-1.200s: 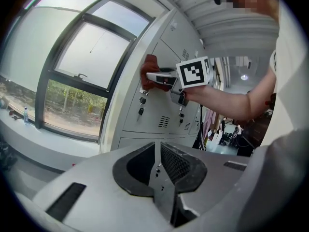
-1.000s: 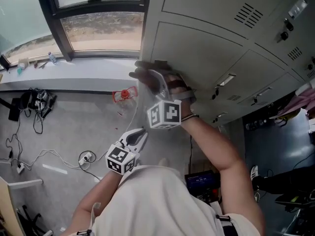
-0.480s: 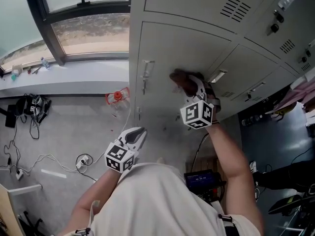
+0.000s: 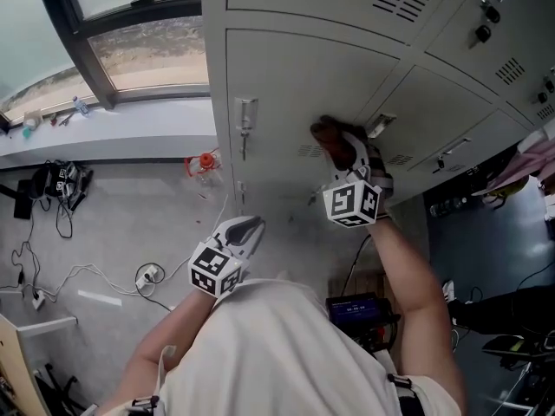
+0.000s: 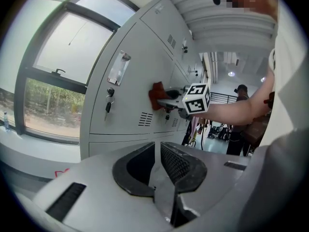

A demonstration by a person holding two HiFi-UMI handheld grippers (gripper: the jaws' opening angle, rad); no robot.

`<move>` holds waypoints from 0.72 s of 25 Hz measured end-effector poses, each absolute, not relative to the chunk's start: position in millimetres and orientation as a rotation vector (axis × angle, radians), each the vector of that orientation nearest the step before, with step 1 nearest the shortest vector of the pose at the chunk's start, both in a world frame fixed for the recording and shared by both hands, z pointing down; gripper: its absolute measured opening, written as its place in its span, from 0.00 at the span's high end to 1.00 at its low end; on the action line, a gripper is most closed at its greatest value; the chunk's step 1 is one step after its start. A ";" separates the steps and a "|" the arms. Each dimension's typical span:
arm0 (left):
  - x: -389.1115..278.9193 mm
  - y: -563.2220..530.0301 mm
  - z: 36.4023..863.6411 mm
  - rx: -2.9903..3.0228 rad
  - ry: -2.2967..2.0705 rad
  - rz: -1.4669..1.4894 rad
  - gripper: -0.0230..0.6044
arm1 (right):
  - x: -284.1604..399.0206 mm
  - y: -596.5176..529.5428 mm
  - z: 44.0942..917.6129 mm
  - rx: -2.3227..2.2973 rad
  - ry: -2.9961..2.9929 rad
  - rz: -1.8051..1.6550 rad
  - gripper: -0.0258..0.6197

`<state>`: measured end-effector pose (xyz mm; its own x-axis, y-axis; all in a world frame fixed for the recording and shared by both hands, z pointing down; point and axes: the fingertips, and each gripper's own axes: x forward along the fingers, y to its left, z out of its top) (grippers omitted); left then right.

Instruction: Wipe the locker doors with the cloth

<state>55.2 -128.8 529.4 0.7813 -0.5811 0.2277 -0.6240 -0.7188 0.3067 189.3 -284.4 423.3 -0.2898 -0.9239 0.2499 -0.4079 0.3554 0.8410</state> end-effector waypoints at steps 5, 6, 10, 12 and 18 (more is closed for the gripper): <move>41.1 -127.5 531.4 2.559 -1.012 0.165 0.90 | 175.6 -286.7 546.7 0.868 -1.770 -0.715 0.77; 35.9 -127.0 532.5 2.544 -1.037 0.168 0.90 | 175.7 -286.2 567.4 0.810 -1.740 -0.711 0.77; 17.1 -123.5 534.8 2.485 -1.136 0.153 0.90 | 172.5 -284.2 612.1 0.657 -1.661 -0.793 0.77; 9.3 -122.3 536.5 2.463 -1.168 0.145 0.90 | 162.3 -283.6 609.5 0.652 -1.684 -0.820 0.77; -3.1 -124.6 537.6 2.444 -1.202 0.122 0.90 | 126.2 -285.6 557.0 0.726 -1.755 -0.939 0.77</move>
<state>-3.1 -124.6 537.6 0.6238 -0.7390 0.2547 -0.7751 -0.5428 0.3234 126.2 -285.6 557.0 -0.3424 -0.8098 0.4764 -0.0534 0.5230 0.8507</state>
